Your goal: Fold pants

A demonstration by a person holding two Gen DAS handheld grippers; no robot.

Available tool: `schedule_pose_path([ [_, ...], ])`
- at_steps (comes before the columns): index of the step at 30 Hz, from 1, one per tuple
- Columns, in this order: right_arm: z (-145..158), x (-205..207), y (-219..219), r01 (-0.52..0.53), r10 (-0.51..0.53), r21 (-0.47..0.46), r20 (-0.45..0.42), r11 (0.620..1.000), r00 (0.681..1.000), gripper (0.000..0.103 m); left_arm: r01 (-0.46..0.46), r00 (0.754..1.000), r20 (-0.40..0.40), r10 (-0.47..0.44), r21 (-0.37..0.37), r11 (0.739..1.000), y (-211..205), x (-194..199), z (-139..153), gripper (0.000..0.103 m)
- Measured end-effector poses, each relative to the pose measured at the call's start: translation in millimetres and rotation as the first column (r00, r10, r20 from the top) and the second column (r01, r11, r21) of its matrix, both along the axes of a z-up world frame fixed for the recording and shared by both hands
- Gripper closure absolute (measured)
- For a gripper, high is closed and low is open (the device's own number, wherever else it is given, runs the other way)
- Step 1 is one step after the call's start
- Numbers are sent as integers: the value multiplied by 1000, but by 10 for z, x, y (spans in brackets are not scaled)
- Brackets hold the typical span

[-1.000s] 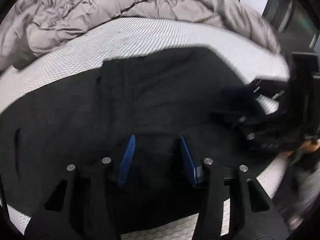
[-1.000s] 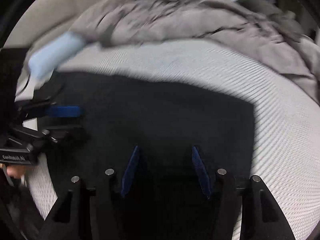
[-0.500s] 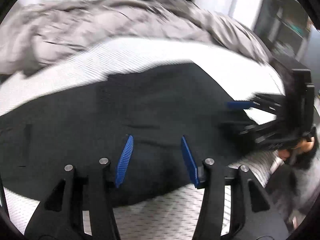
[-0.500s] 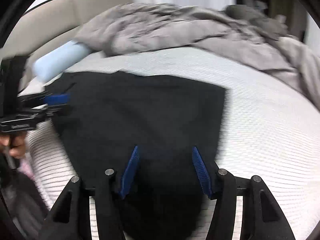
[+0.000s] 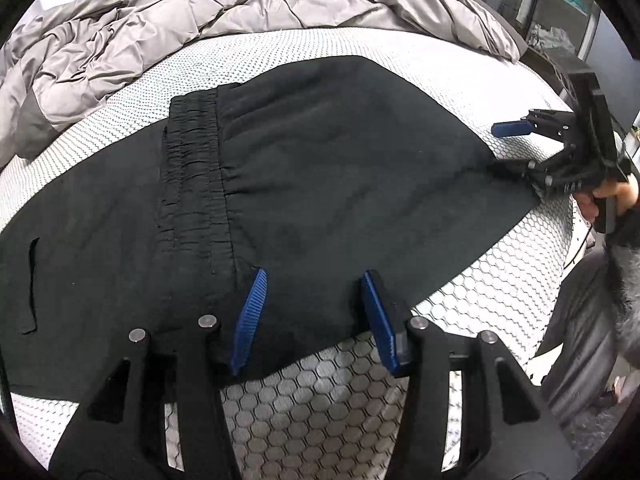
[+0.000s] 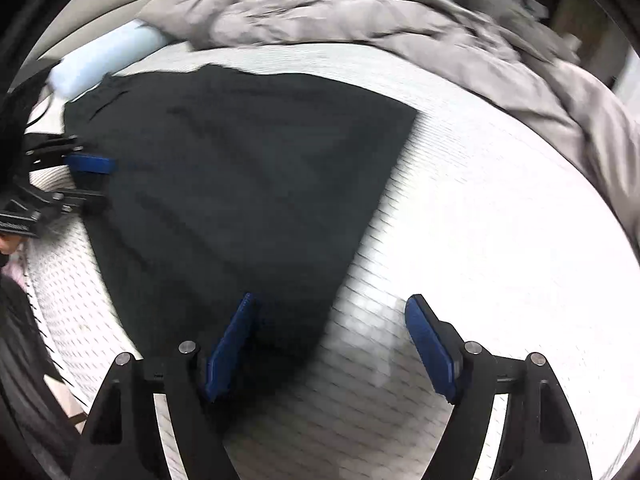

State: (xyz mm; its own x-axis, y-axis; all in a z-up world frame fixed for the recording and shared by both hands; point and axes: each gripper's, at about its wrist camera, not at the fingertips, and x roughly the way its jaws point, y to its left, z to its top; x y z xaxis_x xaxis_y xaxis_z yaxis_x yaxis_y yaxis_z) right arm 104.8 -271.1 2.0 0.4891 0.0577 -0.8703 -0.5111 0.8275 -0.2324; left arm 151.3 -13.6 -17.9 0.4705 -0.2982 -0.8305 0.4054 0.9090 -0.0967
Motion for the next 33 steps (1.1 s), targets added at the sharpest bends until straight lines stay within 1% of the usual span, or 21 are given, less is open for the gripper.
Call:
schedule_pose_path([
  [2,89,16,-248,58,-54,125,-36,991,998,26,-5,1000,25,5,1,1000,-36,-14,140,56],
  [3,123,12,-315,75,-69,151,-43,986,997,27,-4,999,46,5,-28,1000,-67,-33,230,56],
  [4,156,-5,-373,82,-73,178,-57,981,996,33,-1,998,60,5,-63,998,-104,-37,289,52],
  [5,180,-25,-419,75,-58,217,-83,973,995,40,1,997,72,7,-108,994,-149,-35,336,44],
  [6,190,-44,-437,66,-40,252,-106,966,994,41,5,996,84,9,-158,987,-233,-24,356,41],
  [7,185,-56,-446,58,-21,291,-130,955,991,41,2,996,87,15,-186,983,-325,1,349,39],
  [9,120,-22,-419,58,8,354,-180,933,984,41,8,998,55,3,-199,980,-587,73,268,39],
  [11,26,38,-351,87,10,408,-230,909,973,41,25,999,48,-16,-202,979,-811,83,185,39],
  [13,-65,114,-326,137,-10,454,-271,880,962,41,30,998,53,-21,-177,984,-1036,97,108,39],
  [14,-98,172,-316,165,-34,465,-277,870,960,41,29,998,51,-21,-159,987,-1133,95,69,39],
  [15,-93,216,-262,178,-55,459,-269,870,962,44,26,998,57,-18,-150,988,-1207,70,28,39],
  [17,-52,199,-209,182,-88,444,-225,877,970,82,42,997,76,-32,-130,991,-1335,19,-13,35],
  [19,-6,170,-182,171,-85,442,-208,881,974,87,73,994,88,-68,-64,995,-1454,-44,-62,33],
  [21,10,149,-210,174,-89,428,-212,887,973,88,87,991,105,-83,-30,996,-1494,-106,-89,32],
  [23,-11,137,-264,172,-108,361,-190,917,976,88,95,991,99,-92,-26,995,-1494,-143,-112,32],
  [24,-16,140,-293,170,-107,354,-191,920,976,88,100,990,100,-97,-28,995,-1484,-166,-114,32],
  [27,67,127,-374,157,-94,378,-180,912,979,88,98,991,96,-95,-32,995,-1440,-182,-101,31],
  [28,108,128,-405,159,-97,402,-169,902,981,84,98,991,97,-95,-28,995,-1441,-186,-99,31],
  [30,142,178,-461,183,-110,474,-178,861,978,78,98,990,102,-96,-15,995,-1450,-190,-97,31],
  [31,115,224,-479,209,-127,489,-196,847,972,71,97,990,103,-95,-12,995,-1450,-194,-95,30],
  [33,21,323,-470,251,-156,488,-227,836,961,70,97,990,103,-96,-11,995,-1442,-182,-95,30],
])
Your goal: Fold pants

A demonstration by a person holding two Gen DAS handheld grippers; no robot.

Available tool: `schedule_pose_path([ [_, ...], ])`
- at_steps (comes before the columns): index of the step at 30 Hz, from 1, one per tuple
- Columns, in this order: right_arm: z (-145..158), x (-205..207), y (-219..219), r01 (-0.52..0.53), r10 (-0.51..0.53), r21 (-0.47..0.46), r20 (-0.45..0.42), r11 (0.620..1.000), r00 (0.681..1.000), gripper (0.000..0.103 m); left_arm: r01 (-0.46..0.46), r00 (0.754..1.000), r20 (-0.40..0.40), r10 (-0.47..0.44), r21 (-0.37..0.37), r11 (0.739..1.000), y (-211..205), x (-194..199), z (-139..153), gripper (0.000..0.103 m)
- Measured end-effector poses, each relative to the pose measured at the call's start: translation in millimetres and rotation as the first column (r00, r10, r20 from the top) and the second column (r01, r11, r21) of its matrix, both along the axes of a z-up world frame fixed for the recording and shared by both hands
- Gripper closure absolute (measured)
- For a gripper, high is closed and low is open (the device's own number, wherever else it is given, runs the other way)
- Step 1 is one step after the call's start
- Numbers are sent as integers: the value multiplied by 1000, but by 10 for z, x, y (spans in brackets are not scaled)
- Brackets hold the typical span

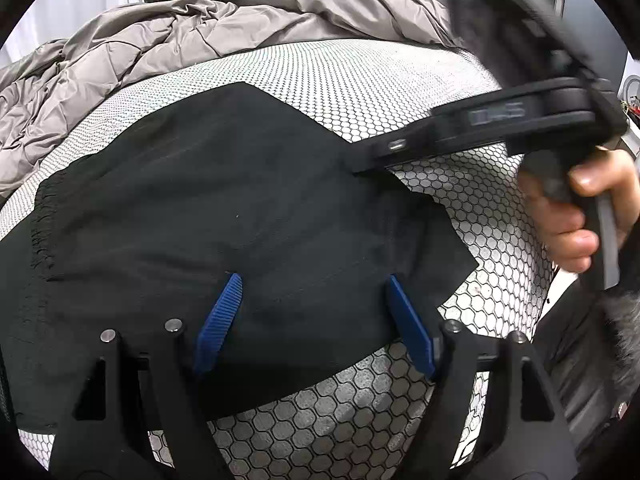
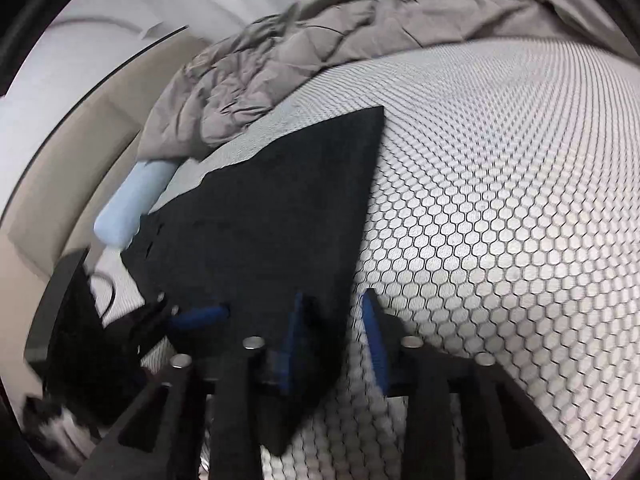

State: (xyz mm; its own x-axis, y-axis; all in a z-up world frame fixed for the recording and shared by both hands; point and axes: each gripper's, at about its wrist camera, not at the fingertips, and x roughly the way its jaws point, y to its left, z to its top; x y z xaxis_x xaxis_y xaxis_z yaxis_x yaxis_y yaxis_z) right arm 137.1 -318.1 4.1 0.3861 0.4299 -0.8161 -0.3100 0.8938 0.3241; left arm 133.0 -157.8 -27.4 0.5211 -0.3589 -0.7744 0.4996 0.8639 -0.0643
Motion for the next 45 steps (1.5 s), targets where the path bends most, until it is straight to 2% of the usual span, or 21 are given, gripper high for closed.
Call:
schedule_pose_path([
  [3,-73,111,132,-2,2,-29,15,1000,1000,71,2,1000,3,-2,2,1000,-1,13,-4,30],
  [4,-49,130,193,-7,9,-55,39,998,999,80,2,1000,4,-2,2,1000,-2,8,-2,30],
  [6,50,148,238,-9,15,-78,77,997,997,83,5,1000,3,-5,0,1000,11,0,0,30],
  [10,15,270,164,100,-80,-194,106,976,991,84,18,1000,-4,-18,-9,1000,62,-41,40,30],
  [12,-15,329,10,126,-122,-97,41,987,992,84,14,999,-36,-16,-54,998,211,-36,116,31],
  [15,103,290,-94,155,-152,-55,56,986,987,75,-100,995,-26,97,-133,986,725,-31,335,31],
  [17,202,207,-86,153,-145,-75,106,985,984,54,-227,972,14,233,-177,958,1227,-56,504,31],
  [18,261,149,-63,145,-134,-71,133,987,982,49,-283,956,29,293,-190,940,1447,-73,563,29],
  [20,333,74,2,121,-108,-69,163,990,981,26,-403,905,60,422,-205,892,1926,-118,658,21],
  [22,416,-26,136,91,-70,-91,211,992,975,11,-546,817,75,571,-217,809,2503,-179,698,17],
  [24,451,-86,292,55,-22,-125,251,991,968,9,-674,714,55,698,-219,706,3006,-229,667,17],
  [26,424,-121,390,22,15,-142,254,990,967,9,-788,587,-14,810,-240,567,3543,-301,560,17],
  [29,338,-125,514,-12,52,-168,235,986,971,9,-867,469,-171,866,-275,415,4100,-405,313,21],
  [31,299,-136,554,-29,69,-178,224,984,972,9,-890,433,-257,864,-271,365,4324,-460,142,28],
  [32,287,-143,584,-36,77,-181,222,983,972,9,-902,410,-313,857,-280,329,4440,-480,39,32],
  [34,276,-157,626,-51,93,-186,225,981,970,9,-898,408,-382,829,-330,290,4584,-493,-111,34],
  [36,273,-177,661,-66,110,-190,228,980,968,9,-895,396,-390,831,-367,254,4694,-482,-179,40],
  [39,267,-191,685,-76,122,-199,236,977,964,9,-897,375,-389,841,-380,225,4790,-360,-211,73],
  [40,264,-195,670,-74,121,-197,237,978,964,9,-902,368,-372,852,-366,230,4797,-306,-216,95],
  [43,263,-190,608,-64,106,-182,232,981,967,9,-901,369,-273,888,-341,270,4670,-138,-71,102],
  [45,287,-200,542,-49,89,-173,235,984,968,9,-877,411,-161,897,-339,341,4432,-104,242,102],
])
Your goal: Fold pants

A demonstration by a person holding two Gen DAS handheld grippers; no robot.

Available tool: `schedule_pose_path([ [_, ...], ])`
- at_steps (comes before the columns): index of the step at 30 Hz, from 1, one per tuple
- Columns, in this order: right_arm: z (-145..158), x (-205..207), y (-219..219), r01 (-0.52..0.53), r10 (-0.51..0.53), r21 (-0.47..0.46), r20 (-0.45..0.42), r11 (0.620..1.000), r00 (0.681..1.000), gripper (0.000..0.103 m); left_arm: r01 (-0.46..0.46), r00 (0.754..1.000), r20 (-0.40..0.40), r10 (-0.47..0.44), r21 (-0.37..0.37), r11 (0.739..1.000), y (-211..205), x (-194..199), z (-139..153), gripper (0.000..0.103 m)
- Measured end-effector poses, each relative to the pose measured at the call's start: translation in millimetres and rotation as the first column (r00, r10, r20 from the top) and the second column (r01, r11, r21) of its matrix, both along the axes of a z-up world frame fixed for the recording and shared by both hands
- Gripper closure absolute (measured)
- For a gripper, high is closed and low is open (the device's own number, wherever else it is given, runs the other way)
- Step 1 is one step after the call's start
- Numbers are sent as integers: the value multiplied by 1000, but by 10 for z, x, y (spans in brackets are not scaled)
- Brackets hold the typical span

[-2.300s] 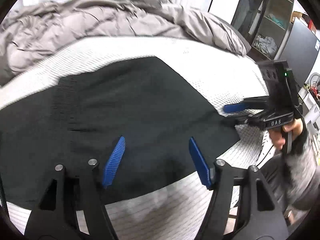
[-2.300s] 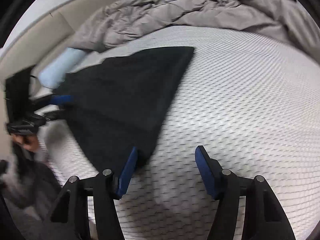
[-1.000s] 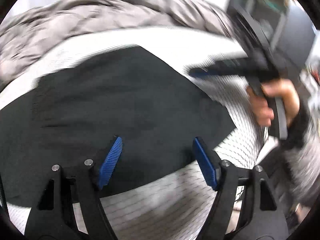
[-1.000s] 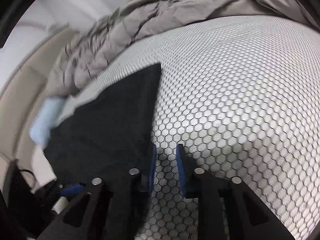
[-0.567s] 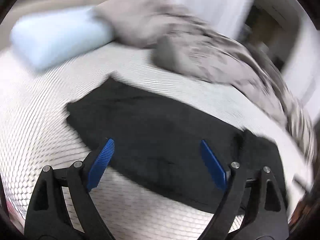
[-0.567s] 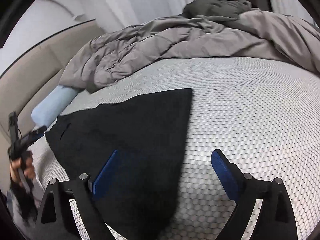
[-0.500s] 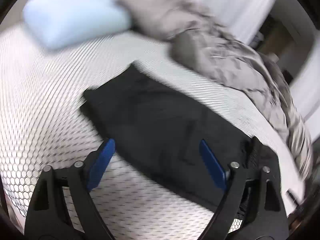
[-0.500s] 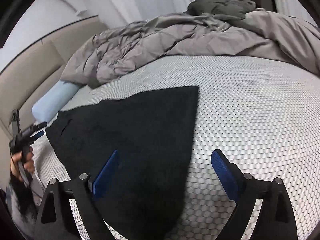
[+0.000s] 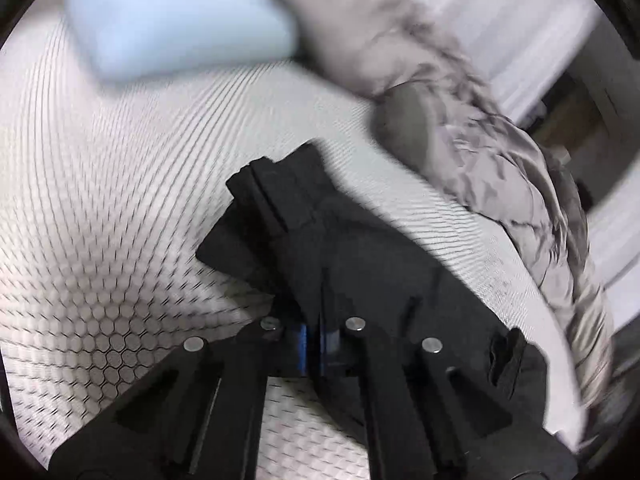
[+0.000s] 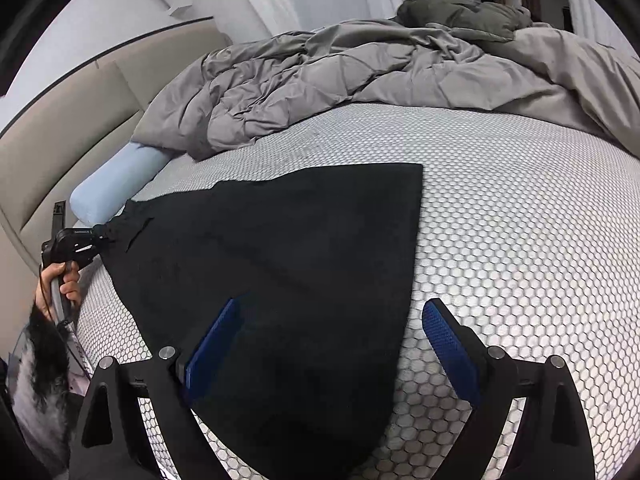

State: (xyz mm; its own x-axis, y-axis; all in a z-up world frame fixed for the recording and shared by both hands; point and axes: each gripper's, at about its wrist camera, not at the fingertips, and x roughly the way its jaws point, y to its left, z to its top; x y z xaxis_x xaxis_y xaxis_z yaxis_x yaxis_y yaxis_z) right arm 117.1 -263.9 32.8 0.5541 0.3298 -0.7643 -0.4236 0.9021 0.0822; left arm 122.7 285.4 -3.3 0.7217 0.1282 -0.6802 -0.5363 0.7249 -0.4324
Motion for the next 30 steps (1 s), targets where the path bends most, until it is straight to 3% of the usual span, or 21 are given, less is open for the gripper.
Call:
schedule_pose_path([
  [3,62,-24,-86,16,-17,19,15,1000,1000,9,77,991,102,-88,100,992,-464,7,438,102],
  [5,92,-30,-118,24,-24,23,24,999,999,9,152,969,172,-175,138,979,-841,47,731,102],
  [7,110,-34,-143,29,-30,28,28,999,999,9,250,932,221,-289,186,950,-1300,79,999,102],
  [9,126,-35,-171,37,-38,32,33,999,999,9,374,875,248,-417,201,905,-1807,136,1152,102],
  [10,131,-25,-184,40,-41,31,33,999,999,9,450,836,257,-485,184,874,-2074,176,1175,102],
  [12,142,-14,-224,51,-52,26,38,998,998,9,615,738,233,-634,156,773,-2655,277,1117,100],
  [13,145,-1,-243,61,-61,22,40,998,997,9,684,686,211,-696,139,716,-2918,310,1038,94],
  [15,143,33,-320,98,-99,12,39,995,994,9,831,535,173,-827,66,552,-3459,363,743,72],
  [16,138,37,-350,112,-112,15,35,994,993,9,869,486,138,-863,31,494,-3653,375,590,60],
  [18,129,72,-438,145,-145,20,20,989,989,9,903,427,58,-902,17,429,-3883,349,373,60],
  [19,129,80,-480,158,-159,23,15,987,987,9,911,409,35,-912,40,410,-3913,305,343,60],
  [21,151,83,-538,164,-165,44,6,985,986,9,905,411,43,-911,98,413,-3815,224,412,59],
  [22,170,73,-548,148,-148,68,-3,987,989,9,891,431,70,-900,124,436,-3701,193,480,51],
  [23,185,53,-545,122,-121,99,-16,988,993,9,867,467,98,-879,144,477,-3560,197,539,36],
  [25,192,34,-510,71,-64,165,-48,984,997,12,799,560,120,-820,183,573,-3227,305,624,23],
  [27,163,40,-438,19,5,239,-97,971,995,19,727,647,101,-756,217,652,-2930,403,613,23],
  [29,75,85,-349,-12,58,283,-156,959,986,31,650,737,64,-672,204,732,-2660,582,488,23],
  [30,-6,128,-296,-18,83,304,-201,952,976,33,629,761,51,-647,190,754,-2547,624,432,23],
])
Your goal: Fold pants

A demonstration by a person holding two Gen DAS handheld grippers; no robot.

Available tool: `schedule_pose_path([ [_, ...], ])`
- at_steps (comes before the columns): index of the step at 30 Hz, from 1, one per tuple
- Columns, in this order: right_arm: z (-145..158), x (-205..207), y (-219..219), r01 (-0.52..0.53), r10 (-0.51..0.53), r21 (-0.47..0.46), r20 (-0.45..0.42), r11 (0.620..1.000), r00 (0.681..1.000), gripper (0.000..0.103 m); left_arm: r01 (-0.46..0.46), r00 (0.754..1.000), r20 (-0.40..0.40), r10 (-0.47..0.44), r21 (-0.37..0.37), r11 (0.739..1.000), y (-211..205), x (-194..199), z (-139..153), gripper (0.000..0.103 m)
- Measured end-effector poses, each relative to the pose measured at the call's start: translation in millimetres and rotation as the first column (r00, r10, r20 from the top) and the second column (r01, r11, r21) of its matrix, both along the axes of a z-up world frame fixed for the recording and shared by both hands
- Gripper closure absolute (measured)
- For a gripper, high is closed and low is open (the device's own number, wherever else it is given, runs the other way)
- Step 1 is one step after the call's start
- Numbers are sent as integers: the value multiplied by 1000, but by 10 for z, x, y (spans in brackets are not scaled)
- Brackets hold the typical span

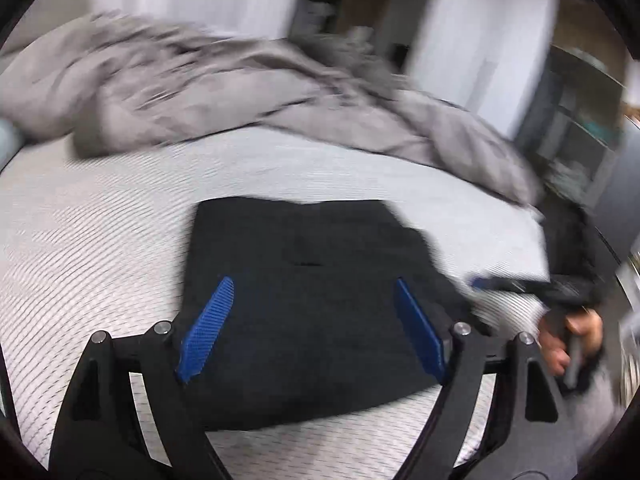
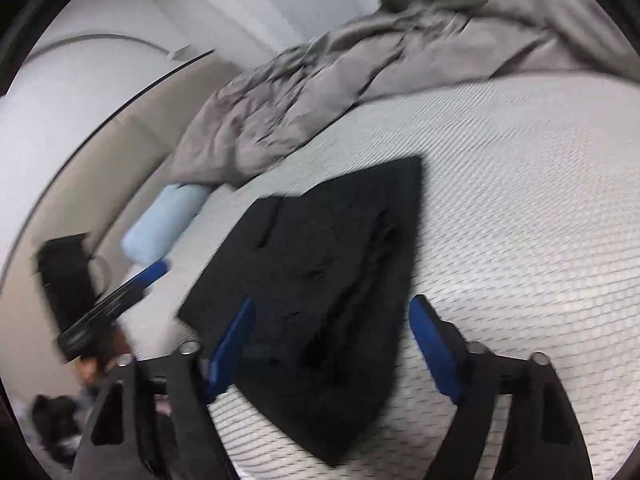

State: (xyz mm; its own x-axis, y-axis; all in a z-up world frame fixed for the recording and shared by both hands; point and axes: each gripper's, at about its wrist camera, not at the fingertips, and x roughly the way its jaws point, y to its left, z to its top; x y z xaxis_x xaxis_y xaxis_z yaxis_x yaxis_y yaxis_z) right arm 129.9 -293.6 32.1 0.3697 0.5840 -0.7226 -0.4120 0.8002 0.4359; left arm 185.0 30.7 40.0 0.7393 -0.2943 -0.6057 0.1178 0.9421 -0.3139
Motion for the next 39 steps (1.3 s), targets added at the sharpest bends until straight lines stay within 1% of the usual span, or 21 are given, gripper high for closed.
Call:
schedule_pose_path([
  [3,-205,89,95,-13,13,2,-89,1000,996,33,-97,993,-73,94,-28,995,310,162,-248,24],
  [7,-379,165,167,-11,13,10,-129,1000,992,33,-158,980,-125,152,-38,987,581,203,-434,24],
  [8,-387,183,170,-2,4,16,-127,1000,992,38,-160,980,-124,155,-35,986,609,225,-451,24],
  [9,-371,182,178,11,-10,7,-113,1000,994,67,-162,980,-118,158,-25,986,629,238,-453,24],
  [10,-352,176,191,8,-9,-8,-103,1000,995,78,-164,981,-110,161,-19,986,645,246,-459,24],
  [13,-150,73,232,-30,31,27,-37,999,999,85,-150,985,-87,149,-6,989,656,115,-427,24],
  [17,156,-187,183,-59,59,70,2,996,998,86,-140,988,-64,141,27,990,602,115,-338,24],
  [19,151,-258,165,-56,56,4,14,998,998,86,-129,989,-73,132,39,991,538,14,-280,24],
  [20,75,-259,150,-47,47,-33,2,998,999,85,-125,988,-83,129,52,991,506,29,-302,24],
  [21,-89,-216,148,-37,33,-95,-45,995,998,85,-118,988,-89,124,69,991,467,8,-300,24],
  [23,-221,-217,83,-23,12,-170,-68,985,998,76,-98,990,-92,108,113,989,372,-12,-314,24],
  [25,-88,-254,84,-13,12,-169,-10,986,1000,74,-71,994,-70,84,166,984,241,-39,-288,24],
  [26,34,-301,92,2,6,-171,50,985,999,70,-47,997,-48,56,184,982,164,-77,-253,24],
  [27,197,-384,133,27,1,-191,148,981,989,66,-25,999,-32,32,194,981,105,-111,-223,24],
  [28,275,-427,179,36,6,-196,208,980,978,57,23,1000,-8,-22,203,979,-8,-169,-190,24],
  [30,366,-524,384,-10,65,-188,289,982,955,56,155,987,4,-159,181,971,-187,-238,-194,24],
  [32,298,-542,615,-68,124,-198,288,978,950,56,263,964,0,-266,145,954,-331,-276,-239,24],
  [34,107,-498,928,-139,207,-262,253,955,945,57,327,944,-20,-328,149,933,-452,-291,-319,24],
  [37,-240,-340,1273,-169,252,-377,183,911,950,59,365,929,-146,-340,200,909,-554,-190,-590,32],
  [38,-356,-278,1328,-175,258,-415,153,893,954,59,367,927,-175,-333,229,902,-565,-174,-676,35],
  [39,-426,-261,1354,-172,270,-469,149,866,951,61,381,922,-173,-347,247,891,-560,-203,-716,35],
])
